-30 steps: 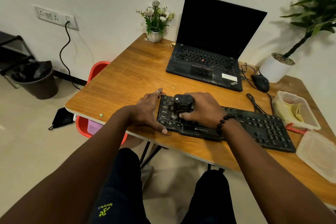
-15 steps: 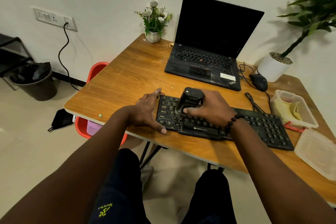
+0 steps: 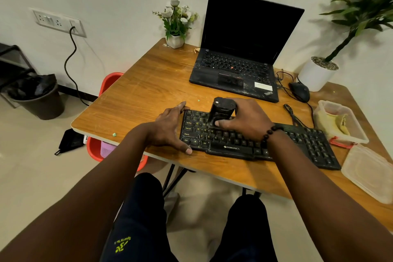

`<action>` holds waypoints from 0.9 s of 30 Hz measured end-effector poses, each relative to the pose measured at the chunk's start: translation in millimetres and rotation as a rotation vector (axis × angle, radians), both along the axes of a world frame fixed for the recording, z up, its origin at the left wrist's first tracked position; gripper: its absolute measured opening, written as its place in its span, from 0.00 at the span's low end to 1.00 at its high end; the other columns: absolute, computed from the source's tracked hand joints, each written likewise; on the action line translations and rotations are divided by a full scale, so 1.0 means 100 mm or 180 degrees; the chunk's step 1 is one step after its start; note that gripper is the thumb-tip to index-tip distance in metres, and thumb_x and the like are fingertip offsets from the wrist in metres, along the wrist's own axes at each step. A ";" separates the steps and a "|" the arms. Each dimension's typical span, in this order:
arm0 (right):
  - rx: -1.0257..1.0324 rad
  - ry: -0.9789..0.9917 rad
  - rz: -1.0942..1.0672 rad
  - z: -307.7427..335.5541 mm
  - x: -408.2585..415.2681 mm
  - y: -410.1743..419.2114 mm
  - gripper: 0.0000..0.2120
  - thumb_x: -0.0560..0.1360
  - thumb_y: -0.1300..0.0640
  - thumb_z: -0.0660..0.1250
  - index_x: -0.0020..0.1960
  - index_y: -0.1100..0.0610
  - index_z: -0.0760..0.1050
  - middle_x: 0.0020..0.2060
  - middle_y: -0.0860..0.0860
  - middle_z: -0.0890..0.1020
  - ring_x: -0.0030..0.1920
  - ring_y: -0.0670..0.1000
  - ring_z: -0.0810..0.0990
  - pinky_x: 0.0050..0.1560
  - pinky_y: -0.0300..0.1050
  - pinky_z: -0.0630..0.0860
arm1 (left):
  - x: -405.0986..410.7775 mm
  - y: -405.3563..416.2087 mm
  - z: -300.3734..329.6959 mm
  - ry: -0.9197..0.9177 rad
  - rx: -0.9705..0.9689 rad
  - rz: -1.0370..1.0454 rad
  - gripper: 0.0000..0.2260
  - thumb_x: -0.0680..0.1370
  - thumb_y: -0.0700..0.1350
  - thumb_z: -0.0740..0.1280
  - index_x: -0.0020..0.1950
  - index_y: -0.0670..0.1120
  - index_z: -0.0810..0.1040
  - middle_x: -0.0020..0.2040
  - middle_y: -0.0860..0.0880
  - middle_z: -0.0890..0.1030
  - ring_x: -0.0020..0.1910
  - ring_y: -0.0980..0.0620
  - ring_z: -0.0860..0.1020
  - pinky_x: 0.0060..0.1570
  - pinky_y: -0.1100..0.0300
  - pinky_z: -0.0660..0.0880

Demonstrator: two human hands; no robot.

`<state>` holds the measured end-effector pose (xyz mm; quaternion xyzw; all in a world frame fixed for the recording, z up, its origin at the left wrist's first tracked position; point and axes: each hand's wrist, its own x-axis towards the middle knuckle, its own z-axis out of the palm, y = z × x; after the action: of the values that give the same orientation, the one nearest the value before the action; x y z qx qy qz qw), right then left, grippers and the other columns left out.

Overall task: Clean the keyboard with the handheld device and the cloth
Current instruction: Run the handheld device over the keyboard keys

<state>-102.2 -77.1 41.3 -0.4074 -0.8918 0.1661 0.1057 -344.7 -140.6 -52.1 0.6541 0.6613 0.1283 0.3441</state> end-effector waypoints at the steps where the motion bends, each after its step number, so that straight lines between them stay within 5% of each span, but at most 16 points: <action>1: -0.0176 -0.0017 0.0079 -0.01 0.00 -0.01 0.18 0.69 0.49 0.74 0.58 0.50 0.76 0.48 0.45 0.81 0.48 0.46 0.78 0.50 0.43 0.76 | 0.00 0.00 -0.01 -0.0006 0.0007 0.0006 0.73 0.47 0.77 0.75 0.80 0.59 0.35 0.81 0.48 0.49 0.79 0.40 0.50 0.76 0.35 0.53; 5: 0.0418 -0.0479 -0.0215 -0.07 0.07 0.02 0.18 0.70 0.47 0.73 0.58 0.49 0.75 0.50 0.45 0.81 0.50 0.48 0.77 0.54 0.47 0.74 | 0.01 0.00 0.01 0.0001 0.0002 -0.0011 0.72 0.50 0.73 0.77 0.80 0.58 0.34 0.81 0.47 0.50 0.79 0.40 0.49 0.76 0.36 0.52; 8: -0.0165 0.0205 -0.0268 -0.02 0.15 0.03 0.19 0.69 0.50 0.75 0.58 0.51 0.76 0.48 0.45 0.81 0.48 0.47 0.78 0.46 0.42 0.76 | 0.01 0.01 0.02 0.0032 -0.0007 -0.0004 0.72 0.50 0.73 0.77 0.80 0.58 0.34 0.80 0.47 0.50 0.79 0.41 0.50 0.76 0.36 0.53; 12: 0.0169 -0.0566 -0.0133 -0.07 0.11 -0.03 0.18 0.71 0.47 0.72 0.59 0.50 0.75 0.49 0.46 0.81 0.49 0.48 0.78 0.46 0.42 0.72 | 0.00 0.02 0.00 0.0044 0.0010 -0.0021 0.72 0.48 0.75 0.76 0.79 0.59 0.34 0.81 0.48 0.50 0.79 0.41 0.50 0.76 0.36 0.53; 17: -0.0344 -0.0156 -0.0058 -0.05 0.03 -0.06 0.19 0.70 0.49 0.74 0.58 0.51 0.75 0.48 0.45 0.79 0.49 0.47 0.78 0.45 0.40 0.74 | -0.01 0.02 -0.03 0.0036 0.0058 -0.0030 0.72 0.49 0.75 0.77 0.79 0.59 0.34 0.81 0.48 0.51 0.79 0.42 0.49 0.76 0.37 0.52; 20: 0.0247 -0.0607 -0.0238 -0.10 0.06 -0.07 0.17 0.71 0.46 0.72 0.57 0.49 0.74 0.48 0.45 0.80 0.48 0.47 0.77 0.50 0.43 0.74 | -0.02 0.01 -0.02 0.0052 0.0047 -0.0051 0.72 0.51 0.75 0.77 0.80 0.58 0.34 0.81 0.47 0.50 0.79 0.42 0.49 0.77 0.38 0.52; 24: -0.0115 0.0000 -0.0291 -0.05 0.15 -0.06 0.19 0.69 0.49 0.74 0.57 0.50 0.75 0.47 0.44 0.80 0.46 0.46 0.77 0.46 0.41 0.74 | 0.00 0.02 -0.01 0.0067 0.0066 -0.0064 0.72 0.50 0.76 0.76 0.80 0.57 0.34 0.81 0.47 0.50 0.79 0.42 0.50 0.77 0.38 0.52; 27: 0.0434 -0.0660 -0.0237 -0.10 0.13 -0.11 0.15 0.71 0.45 0.72 0.55 0.48 0.75 0.46 0.44 0.80 0.47 0.46 0.77 0.54 0.44 0.71 | -0.01 0.02 -0.01 0.0074 0.0061 -0.0062 0.73 0.49 0.77 0.75 0.80 0.58 0.34 0.81 0.47 0.50 0.79 0.42 0.49 0.77 0.37 0.52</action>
<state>-89.6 -88.1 31.0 -0.4471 -0.8914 0.0581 0.0465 -345.6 -138.9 -53.5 0.6653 0.6575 0.1237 0.3314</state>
